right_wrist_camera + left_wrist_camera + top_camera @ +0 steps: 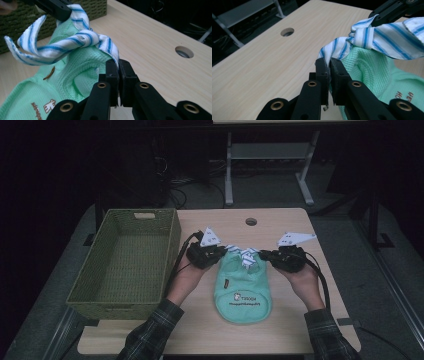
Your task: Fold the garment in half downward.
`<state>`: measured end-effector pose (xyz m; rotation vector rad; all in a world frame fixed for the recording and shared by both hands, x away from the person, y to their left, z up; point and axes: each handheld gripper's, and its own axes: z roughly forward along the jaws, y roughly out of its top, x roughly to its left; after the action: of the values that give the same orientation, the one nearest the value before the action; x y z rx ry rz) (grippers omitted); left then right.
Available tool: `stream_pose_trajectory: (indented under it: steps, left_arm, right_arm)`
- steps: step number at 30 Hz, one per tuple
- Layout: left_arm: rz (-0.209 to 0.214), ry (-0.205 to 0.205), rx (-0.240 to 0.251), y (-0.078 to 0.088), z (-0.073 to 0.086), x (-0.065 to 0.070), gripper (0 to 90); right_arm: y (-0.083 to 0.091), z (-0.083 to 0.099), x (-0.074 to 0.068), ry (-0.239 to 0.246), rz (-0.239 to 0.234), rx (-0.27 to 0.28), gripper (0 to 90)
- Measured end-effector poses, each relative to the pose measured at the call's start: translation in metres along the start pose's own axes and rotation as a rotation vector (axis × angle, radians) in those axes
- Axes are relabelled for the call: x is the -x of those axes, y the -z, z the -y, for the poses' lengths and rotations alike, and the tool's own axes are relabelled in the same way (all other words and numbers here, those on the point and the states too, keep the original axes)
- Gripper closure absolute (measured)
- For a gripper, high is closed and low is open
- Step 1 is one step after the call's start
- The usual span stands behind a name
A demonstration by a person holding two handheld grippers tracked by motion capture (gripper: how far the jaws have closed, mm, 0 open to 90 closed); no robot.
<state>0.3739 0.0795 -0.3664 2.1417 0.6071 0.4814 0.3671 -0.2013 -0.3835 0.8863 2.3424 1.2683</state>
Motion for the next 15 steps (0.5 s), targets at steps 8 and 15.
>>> stream_pose_trajectory:
  steps: [8,15]
  left_arm:
    - [0.033,-0.009,-0.028,-0.005,0.011,0.011,84.8]
    - [0.025,-0.058,-0.024,0.001,0.014,0.023,84.8]
  right_arm:
    - [-0.002,0.015,-0.005,-0.005,-0.02,-0.022,86.0]
    - [0.006,0.027,-0.012,-0.006,-0.029,-0.008,86.1]
